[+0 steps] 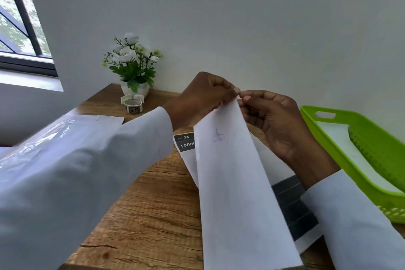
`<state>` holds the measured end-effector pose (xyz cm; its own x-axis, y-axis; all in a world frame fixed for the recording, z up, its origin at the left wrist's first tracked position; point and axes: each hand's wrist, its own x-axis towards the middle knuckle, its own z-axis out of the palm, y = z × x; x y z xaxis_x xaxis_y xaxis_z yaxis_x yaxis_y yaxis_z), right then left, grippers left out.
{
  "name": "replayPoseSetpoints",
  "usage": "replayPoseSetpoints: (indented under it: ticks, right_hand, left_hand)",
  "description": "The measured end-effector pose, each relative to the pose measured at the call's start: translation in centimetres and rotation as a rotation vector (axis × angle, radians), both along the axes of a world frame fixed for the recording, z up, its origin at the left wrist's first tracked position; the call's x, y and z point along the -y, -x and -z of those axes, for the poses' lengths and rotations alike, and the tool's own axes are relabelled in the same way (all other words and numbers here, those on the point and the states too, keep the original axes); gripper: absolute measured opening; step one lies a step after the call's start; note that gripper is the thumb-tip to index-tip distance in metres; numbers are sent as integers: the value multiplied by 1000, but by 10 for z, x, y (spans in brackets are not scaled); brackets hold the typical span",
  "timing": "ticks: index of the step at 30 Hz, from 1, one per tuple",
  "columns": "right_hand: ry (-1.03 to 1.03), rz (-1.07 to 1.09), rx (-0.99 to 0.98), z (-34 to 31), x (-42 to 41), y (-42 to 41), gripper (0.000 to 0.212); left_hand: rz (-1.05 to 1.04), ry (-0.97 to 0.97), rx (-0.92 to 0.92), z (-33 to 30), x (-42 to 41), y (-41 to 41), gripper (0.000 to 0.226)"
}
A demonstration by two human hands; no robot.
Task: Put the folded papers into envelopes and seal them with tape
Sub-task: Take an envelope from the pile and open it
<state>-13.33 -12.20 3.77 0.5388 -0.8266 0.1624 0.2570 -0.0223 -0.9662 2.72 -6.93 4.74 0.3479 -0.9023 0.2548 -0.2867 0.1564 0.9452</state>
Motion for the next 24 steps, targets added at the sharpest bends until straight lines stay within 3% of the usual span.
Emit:
replayPoseSetpoints:
  ticks: [7, 9, 12, 16, 20, 24]
  right_hand:
    - [25, -48, -145, 27, 4, -8, 6]
    - [89, 51, -250, 39, 3, -8, 6]
    - [384, 262, -539, 51, 11, 0, 10]
    - [550, 240, -812, 54, 18, 10, 13]
    - [517, 195, -907, 58, 15, 11, 19]
    - [366, 131, -835, 55, 19, 16, 17]
  left_hand:
    - [86, -142, 129, 48, -3, -14, 6]
    - [78, -170, 258, 64, -2, -12, 12]
    - [60, -249, 594, 80, 1, -10, 33]
    - [61, -376, 819, 85, 5, -8, 61]
    - [122, -397, 755, 82, 11, -7, 47]
    - [163, -384, 556, 72, 8, -14, 26]
